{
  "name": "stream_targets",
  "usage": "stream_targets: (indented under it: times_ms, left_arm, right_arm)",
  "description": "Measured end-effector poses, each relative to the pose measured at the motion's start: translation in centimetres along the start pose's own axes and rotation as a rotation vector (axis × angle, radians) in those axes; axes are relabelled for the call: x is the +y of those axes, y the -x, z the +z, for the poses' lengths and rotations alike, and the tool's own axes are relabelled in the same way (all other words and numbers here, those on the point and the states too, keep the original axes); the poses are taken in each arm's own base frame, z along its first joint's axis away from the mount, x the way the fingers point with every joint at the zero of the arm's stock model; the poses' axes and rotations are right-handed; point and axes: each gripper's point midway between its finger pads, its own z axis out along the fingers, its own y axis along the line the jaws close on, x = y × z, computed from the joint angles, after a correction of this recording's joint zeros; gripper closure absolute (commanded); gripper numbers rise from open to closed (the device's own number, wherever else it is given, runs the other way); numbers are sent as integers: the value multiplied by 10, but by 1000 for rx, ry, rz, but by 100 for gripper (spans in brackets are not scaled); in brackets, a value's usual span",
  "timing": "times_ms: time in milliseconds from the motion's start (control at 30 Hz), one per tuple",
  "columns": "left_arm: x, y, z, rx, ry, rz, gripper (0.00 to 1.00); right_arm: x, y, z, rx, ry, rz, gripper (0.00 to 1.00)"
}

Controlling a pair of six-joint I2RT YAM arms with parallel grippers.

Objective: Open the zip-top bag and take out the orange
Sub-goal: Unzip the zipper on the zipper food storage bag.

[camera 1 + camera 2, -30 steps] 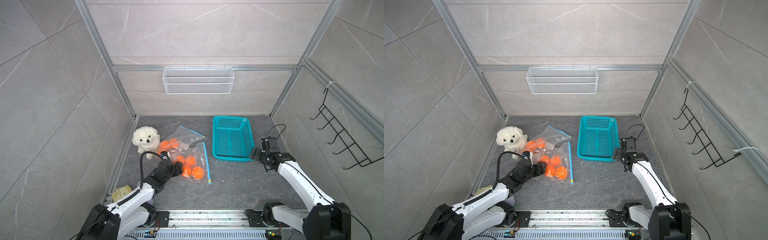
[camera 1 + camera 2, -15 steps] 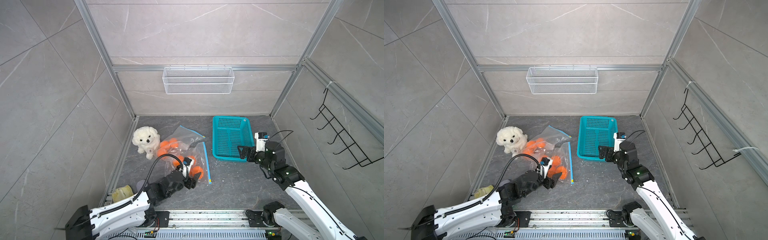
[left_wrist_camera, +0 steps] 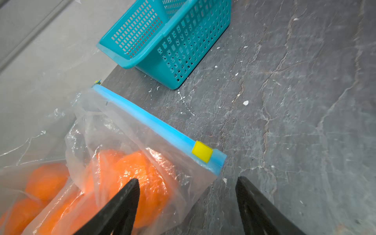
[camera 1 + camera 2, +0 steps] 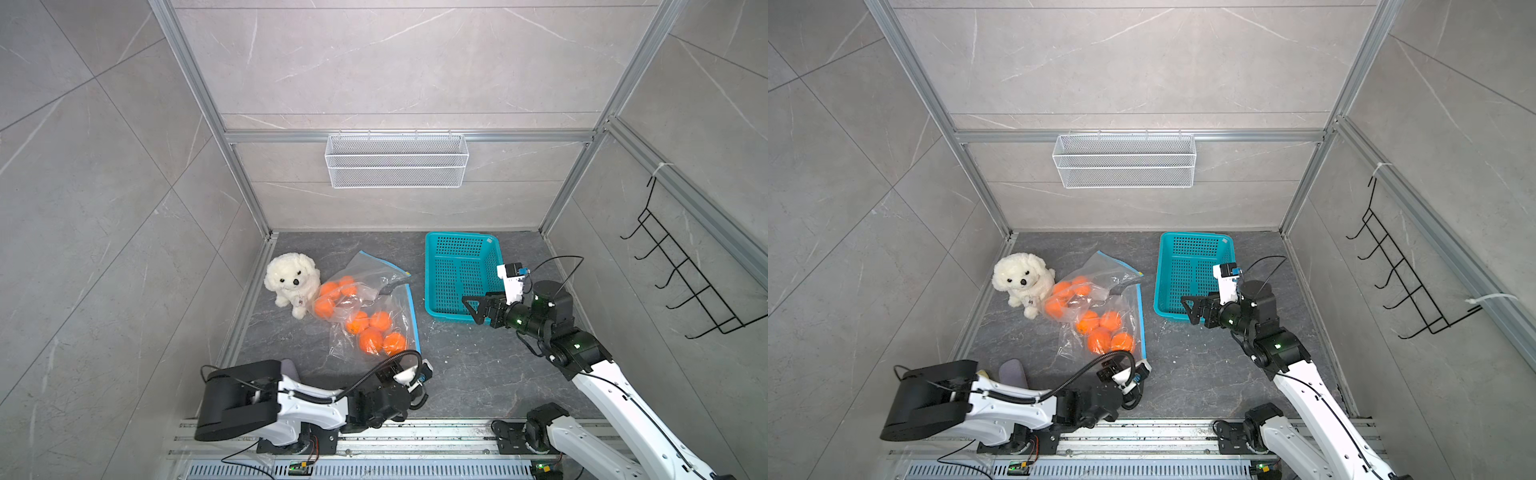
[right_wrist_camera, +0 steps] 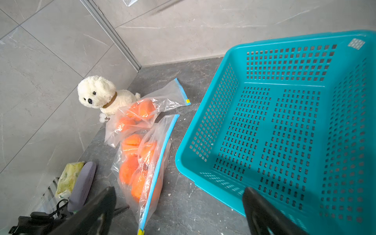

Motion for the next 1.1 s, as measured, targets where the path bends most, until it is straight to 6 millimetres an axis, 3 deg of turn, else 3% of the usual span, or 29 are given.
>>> stream_targets:
  times_ms: [67,200,367,600,900,1100]
  left_arm:
    - [-5,-6,5,16,36,47,22]
    - [-2,2,18,-10,149,80,38]
    - [6,8,20,-33,194,60,76]
    - [22,24,7,-76,183,-28,100]
    - [51,51,-34,-191,55,-167,100]
    - [98,68,-72,-317,-20,-331,100]
  right_arm:
    - [-1,-3,3,14,-2,4,0]
    - [0,-5,6,25,4,4,0]
    - [5,-5,4,19,15,-2,0]
    - [13,-3,3,6,45,-18,1]
    - [58,8,18,-49,223,-168,0]
    - [100,19,28,-139,462,-383,0]
